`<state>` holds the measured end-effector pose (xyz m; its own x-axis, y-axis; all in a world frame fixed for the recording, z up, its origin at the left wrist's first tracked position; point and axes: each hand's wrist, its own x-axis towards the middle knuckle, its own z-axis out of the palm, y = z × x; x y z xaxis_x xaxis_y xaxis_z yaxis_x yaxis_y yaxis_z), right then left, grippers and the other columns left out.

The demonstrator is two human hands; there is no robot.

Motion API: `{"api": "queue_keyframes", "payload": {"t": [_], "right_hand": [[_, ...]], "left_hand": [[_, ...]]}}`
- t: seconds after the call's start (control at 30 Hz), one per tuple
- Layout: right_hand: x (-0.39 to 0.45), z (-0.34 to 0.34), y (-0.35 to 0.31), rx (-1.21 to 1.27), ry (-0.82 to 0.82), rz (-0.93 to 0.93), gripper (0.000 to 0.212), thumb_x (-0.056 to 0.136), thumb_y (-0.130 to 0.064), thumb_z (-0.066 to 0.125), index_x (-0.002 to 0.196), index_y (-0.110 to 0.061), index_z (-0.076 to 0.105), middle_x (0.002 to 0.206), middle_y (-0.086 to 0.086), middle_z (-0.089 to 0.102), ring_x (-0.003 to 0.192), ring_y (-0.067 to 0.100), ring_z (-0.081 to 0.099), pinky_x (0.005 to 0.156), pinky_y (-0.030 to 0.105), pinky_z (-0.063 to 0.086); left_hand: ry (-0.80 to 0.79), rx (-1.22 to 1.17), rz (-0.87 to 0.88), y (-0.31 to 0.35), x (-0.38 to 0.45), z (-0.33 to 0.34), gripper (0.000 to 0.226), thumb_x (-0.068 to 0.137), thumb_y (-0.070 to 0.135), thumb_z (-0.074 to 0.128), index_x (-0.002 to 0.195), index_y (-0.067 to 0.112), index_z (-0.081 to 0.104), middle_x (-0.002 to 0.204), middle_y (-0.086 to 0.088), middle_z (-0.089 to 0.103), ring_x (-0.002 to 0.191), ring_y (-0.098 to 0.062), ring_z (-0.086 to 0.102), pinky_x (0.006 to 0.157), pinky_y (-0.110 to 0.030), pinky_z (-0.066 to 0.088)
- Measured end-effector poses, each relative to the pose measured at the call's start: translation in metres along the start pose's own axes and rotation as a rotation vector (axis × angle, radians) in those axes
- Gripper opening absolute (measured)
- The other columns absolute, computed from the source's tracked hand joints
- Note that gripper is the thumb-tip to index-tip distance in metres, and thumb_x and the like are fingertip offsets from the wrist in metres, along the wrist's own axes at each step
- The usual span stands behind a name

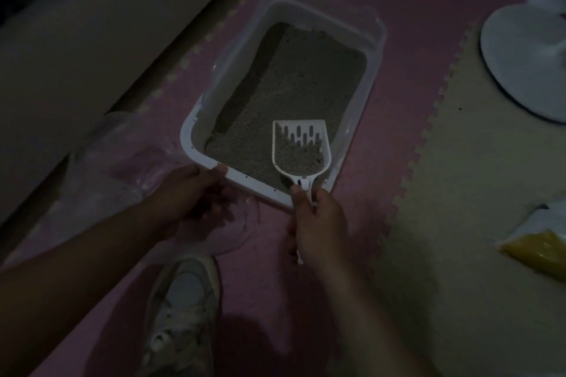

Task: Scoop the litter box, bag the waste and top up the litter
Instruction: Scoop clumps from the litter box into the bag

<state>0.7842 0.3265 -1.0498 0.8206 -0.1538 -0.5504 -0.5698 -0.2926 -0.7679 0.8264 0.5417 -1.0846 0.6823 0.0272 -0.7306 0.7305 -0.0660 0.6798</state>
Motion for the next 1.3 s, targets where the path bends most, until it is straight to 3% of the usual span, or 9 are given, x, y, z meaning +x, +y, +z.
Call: {"api": "queue_keyframes", "payload": {"t": [0.3,0.77,0.97,1.23,1.3], "right_hand": [[-0.026,-0.004,0.006,0.017,-0.032,0.025,0.034,0.101,-0.044,0.051,0.08,-0.017,0.052,0.06,0.005,0.057,0.039,0.015,0.052,0.036,0.021,0.04],[-0.029,-0.011,0.012,0.064,-0.05,0.045,0.029,0.101,-0.045,0.05,0.09,-0.019,0.057,0.062,0.003,0.057,0.043,0.016,0.053,0.039,0.026,0.045],[-0.026,-0.007,0.017,0.121,-0.032,0.049,0.031,0.101,-0.044,0.052,0.081,-0.02,0.051,0.057,0.0,0.052,0.041,0.017,0.049,0.038,0.026,0.042],[-0.025,-0.008,0.022,0.138,-0.062,0.049,0.03,0.101,-0.044,0.051,0.089,-0.017,0.054,0.061,0.004,0.054,0.044,0.018,0.049,0.04,0.027,0.043],[-0.025,-0.008,0.023,0.142,-0.062,0.029,0.028,0.1,-0.045,0.052,0.084,-0.022,0.054,0.06,0.003,0.055,0.044,0.018,0.05,0.041,0.027,0.043]], "left_hand": [[0.017,0.013,0.007,-0.003,0.001,0.0,0.048,0.094,0.048,0.063,0.105,0.001,0.069,0.094,-0.014,0.078,0.054,-0.018,0.063,0.049,-0.026,0.045],[0.004,0.06,0.021,-0.003,-0.001,0.0,0.05,0.096,0.048,0.059,0.103,0.0,0.07,0.095,-0.016,0.077,0.058,-0.021,0.061,0.056,-0.03,0.043],[0.024,0.046,0.031,-0.001,-0.005,0.005,0.044,0.097,0.045,0.058,0.091,0.004,0.072,0.091,-0.019,0.077,0.056,-0.021,0.058,0.054,-0.028,0.04],[0.008,0.04,0.027,-0.004,-0.003,0.004,0.047,0.097,0.047,0.058,0.097,0.002,0.072,0.092,-0.017,0.077,0.053,-0.019,0.058,0.054,-0.028,0.04],[0.005,0.053,0.024,-0.003,-0.004,0.005,0.045,0.098,0.047,0.057,0.093,0.005,0.072,0.089,-0.015,0.077,0.054,-0.019,0.058,0.055,-0.028,0.039]]}}
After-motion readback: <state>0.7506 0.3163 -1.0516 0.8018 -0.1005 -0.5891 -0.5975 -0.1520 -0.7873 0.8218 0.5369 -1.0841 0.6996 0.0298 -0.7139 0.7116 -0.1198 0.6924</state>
